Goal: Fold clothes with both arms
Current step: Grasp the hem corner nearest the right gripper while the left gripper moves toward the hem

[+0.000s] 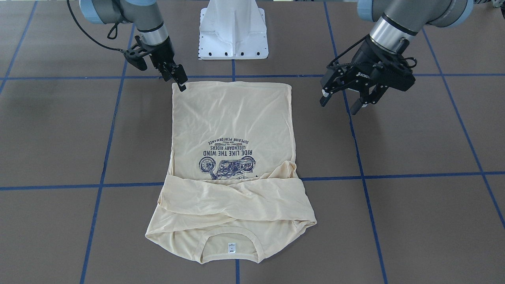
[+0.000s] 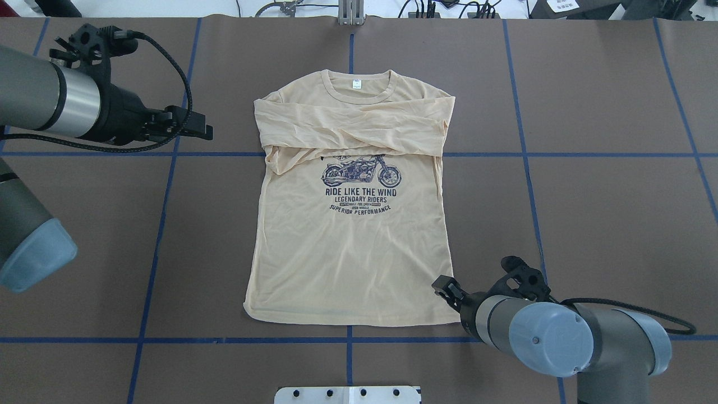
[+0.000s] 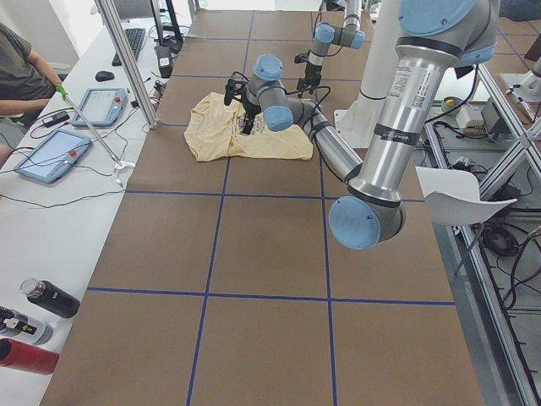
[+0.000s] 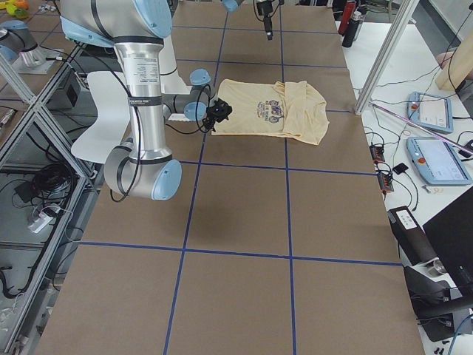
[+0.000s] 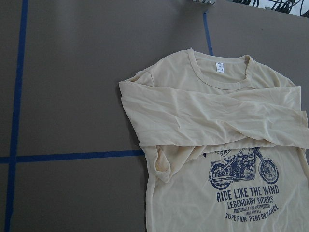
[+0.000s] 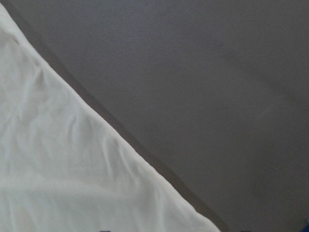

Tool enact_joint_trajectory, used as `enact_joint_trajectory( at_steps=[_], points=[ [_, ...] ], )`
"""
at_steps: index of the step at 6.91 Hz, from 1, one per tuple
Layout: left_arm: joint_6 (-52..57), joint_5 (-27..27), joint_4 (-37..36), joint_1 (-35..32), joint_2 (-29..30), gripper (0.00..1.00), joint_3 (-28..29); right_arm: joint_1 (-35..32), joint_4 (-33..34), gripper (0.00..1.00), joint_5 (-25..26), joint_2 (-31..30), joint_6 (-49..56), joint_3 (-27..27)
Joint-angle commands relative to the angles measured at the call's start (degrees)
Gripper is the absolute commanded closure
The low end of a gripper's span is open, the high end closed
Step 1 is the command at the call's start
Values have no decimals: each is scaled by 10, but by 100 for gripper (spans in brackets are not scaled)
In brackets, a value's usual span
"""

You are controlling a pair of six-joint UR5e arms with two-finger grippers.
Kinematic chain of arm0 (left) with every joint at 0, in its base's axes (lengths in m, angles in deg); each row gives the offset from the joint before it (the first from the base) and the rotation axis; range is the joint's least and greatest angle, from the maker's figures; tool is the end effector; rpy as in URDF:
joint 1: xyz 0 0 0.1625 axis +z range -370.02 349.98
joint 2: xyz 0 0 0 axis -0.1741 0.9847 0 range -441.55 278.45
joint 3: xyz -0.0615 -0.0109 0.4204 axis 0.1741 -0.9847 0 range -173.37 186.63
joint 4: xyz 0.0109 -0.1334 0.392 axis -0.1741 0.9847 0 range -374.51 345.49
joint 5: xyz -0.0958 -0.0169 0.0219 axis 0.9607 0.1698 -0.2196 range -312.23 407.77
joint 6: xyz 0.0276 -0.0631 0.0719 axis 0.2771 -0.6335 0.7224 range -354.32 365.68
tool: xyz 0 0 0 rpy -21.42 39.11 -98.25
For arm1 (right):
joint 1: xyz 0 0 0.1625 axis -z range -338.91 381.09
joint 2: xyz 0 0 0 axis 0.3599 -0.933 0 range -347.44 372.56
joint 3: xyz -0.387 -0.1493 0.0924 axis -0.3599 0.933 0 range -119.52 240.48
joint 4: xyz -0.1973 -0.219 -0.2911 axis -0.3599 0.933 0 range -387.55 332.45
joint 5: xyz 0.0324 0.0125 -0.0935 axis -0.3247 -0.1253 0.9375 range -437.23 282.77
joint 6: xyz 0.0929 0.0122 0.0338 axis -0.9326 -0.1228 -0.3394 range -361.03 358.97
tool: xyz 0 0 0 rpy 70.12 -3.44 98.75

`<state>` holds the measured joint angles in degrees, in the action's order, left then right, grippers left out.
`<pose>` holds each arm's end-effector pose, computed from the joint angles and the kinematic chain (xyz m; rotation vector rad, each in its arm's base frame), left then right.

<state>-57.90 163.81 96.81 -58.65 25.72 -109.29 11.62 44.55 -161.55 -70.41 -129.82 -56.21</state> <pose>0.2870 -0.4612 0.2485 0.3511 1.1204 -0.0860 -0.4873 -0.2265 0.3499 -0.1429 -0.9225 0.8270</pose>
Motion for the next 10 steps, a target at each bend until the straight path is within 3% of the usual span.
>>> enact_joint_trajectory(
  at_steps=[1, 10],
  points=[
    [-2, 0, -1, -1, -2, 6, -6, 13, 0, 14, 14, -11, -13, 0],
    [-2, -3, -1, 1, -2, 6, -3, 24, 0, 21, 12, -5, -6, 8]
  ],
)
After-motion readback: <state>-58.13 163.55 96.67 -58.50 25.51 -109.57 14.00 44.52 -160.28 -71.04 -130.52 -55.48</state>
